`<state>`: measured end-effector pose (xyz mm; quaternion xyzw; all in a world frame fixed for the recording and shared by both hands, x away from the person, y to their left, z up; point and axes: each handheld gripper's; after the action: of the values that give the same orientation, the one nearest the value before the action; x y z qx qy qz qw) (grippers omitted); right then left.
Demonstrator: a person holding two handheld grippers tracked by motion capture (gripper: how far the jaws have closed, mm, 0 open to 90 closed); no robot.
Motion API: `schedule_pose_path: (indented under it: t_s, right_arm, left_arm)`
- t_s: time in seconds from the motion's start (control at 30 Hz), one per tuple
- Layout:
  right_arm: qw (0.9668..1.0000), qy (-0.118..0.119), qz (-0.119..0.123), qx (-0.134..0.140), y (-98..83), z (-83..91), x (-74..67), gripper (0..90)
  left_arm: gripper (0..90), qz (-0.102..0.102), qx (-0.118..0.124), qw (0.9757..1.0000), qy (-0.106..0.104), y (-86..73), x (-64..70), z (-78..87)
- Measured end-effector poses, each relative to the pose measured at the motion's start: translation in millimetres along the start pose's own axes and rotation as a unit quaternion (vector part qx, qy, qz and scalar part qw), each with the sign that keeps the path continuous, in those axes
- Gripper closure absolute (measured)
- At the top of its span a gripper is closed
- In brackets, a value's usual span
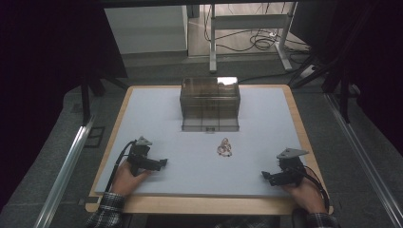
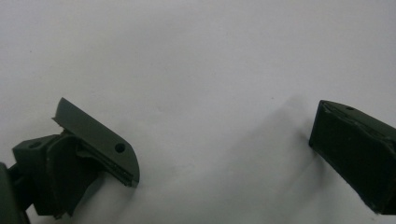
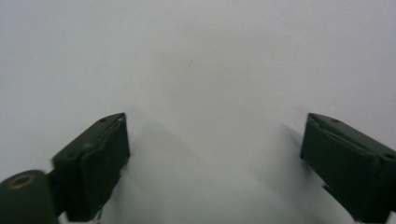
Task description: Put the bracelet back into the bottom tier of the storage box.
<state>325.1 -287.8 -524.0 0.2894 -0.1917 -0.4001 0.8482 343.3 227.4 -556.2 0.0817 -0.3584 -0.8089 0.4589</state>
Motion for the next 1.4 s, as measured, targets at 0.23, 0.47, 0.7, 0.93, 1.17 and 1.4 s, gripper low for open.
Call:
schedule_pose_path:
  t_s: [0.23, 0.47, 0.7, 0.93, 1.17, 1.4]
  right_arm:
    - [1.0000, -0.003, -0.003, 0.001, -0.1, -0.9, -1.3, 4.1]
    - [1.0000, -0.004, -0.004, 0.002, -0.2, -1.2, -1.5, 4.0]
    - [1.0000, -0.003, -0.005, -0.002, 0.7, -1.5, -1.9, 3.6]
    - [0.9999, -0.006, -0.005, -0.012, 3.6, -1.6, -2.6, 3.5]
    - [0.9997, -0.007, -0.006, -0.024, 7.4, -1.7, -3.9, 3.7]
    - [0.9994, -0.010, 0.013, -0.030, 12.7, -1.8, -10.3, 3.6]
  left_arm:
    - [0.0, 0.000, 0.000, 1.0000, 0.001, 0.0, 0.0, 0.0]
    - [0.0, 0.000, 0.000, 1.0000, 0.000, 0.0, 0.0, 0.0]
    - [0.0, 0.000, 0.000, 1.0000, 0.001, 0.0, 0.0, 0.0]
    - [0.0, 0.000, 0.000, 1.0000, 0.001, 0.0, 0.0, 0.0]
    - [0.0, 0.000, 0.000, 1.0000, 0.001, 0.0, 0.0, 0.0]
    - [0.0, 0.000, 0.000, 1.0000, 0.001, 0.0, 0.1, 0.0]
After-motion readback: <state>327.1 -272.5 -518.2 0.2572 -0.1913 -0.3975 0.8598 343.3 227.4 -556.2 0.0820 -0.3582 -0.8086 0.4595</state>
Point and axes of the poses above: each handheld gripper's, and its own axes: z roughly backward along the jaws, y roughly out of its top, x roughly to its right, and after that the axes turned 4 degrees about -y, right-handed
